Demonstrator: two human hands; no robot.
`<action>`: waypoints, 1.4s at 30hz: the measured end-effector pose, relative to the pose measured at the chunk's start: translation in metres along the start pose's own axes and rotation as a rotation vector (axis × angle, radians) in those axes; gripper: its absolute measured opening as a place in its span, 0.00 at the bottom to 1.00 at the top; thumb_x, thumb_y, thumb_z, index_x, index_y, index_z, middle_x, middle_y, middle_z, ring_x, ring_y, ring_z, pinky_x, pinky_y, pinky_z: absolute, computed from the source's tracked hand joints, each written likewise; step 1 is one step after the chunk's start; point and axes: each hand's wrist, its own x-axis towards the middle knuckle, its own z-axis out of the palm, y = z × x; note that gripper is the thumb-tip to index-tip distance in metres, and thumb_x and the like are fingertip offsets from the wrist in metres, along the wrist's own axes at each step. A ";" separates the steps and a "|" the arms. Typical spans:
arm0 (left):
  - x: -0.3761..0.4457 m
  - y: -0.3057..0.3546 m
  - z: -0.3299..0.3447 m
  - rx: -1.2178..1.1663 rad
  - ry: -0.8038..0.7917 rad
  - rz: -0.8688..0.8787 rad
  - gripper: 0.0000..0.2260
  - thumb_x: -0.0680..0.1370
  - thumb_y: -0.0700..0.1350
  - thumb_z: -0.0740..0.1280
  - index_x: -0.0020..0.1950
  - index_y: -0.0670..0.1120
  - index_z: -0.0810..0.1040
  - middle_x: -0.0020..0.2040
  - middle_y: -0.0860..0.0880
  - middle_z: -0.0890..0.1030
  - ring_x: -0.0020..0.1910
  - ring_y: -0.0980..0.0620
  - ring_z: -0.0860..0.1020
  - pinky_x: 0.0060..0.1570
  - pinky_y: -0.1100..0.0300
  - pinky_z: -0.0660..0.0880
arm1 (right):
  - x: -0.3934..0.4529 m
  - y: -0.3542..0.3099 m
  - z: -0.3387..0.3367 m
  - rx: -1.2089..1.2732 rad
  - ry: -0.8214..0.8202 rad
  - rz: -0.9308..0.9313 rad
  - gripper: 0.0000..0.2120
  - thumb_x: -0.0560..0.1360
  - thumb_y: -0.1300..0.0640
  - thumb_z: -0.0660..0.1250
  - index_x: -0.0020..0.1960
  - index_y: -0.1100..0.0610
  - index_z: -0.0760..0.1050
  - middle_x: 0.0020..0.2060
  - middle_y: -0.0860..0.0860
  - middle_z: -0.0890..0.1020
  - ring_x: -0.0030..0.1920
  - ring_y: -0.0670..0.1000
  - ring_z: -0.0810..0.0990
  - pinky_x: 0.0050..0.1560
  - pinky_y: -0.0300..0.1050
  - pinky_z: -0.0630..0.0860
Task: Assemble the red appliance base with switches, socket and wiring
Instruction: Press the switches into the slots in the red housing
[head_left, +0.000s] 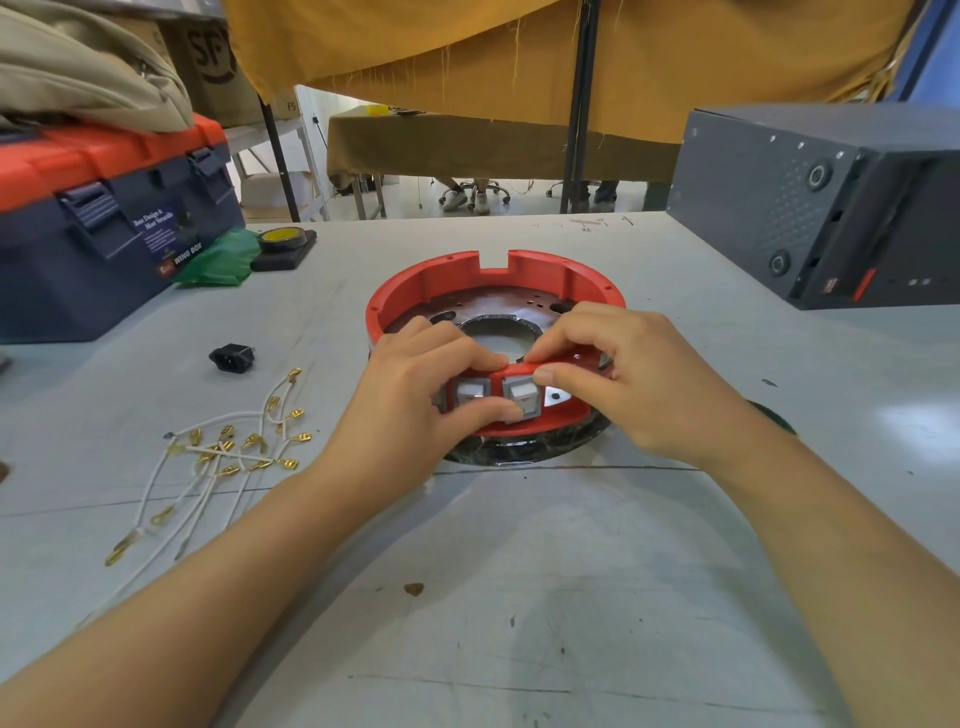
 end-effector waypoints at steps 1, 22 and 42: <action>0.000 0.000 -0.001 -0.003 -0.010 0.001 0.16 0.70 0.55 0.70 0.49 0.44 0.82 0.41 0.50 0.79 0.41 0.51 0.73 0.42 0.54 0.72 | 0.000 0.000 0.000 0.003 -0.001 0.001 0.04 0.75 0.56 0.68 0.50 0.52 0.80 0.44 0.43 0.78 0.46 0.41 0.76 0.45 0.29 0.69; 0.002 0.002 -0.002 -0.111 0.007 -0.134 0.06 0.74 0.45 0.70 0.49 0.47 0.83 0.42 0.54 0.79 0.44 0.54 0.73 0.44 0.60 0.71 | 0.000 0.003 0.003 0.048 0.017 -0.002 0.03 0.75 0.56 0.68 0.47 0.49 0.79 0.43 0.41 0.79 0.47 0.40 0.76 0.45 0.26 0.71; -0.005 -0.002 0.000 0.036 -0.028 -0.040 0.17 0.68 0.47 0.75 0.55 0.45 0.80 0.50 0.53 0.74 0.52 0.48 0.73 0.52 0.48 0.71 | -0.003 0.005 0.003 -0.158 -0.055 -0.010 0.16 0.68 0.48 0.74 0.50 0.45 0.70 0.45 0.38 0.73 0.49 0.43 0.69 0.47 0.33 0.65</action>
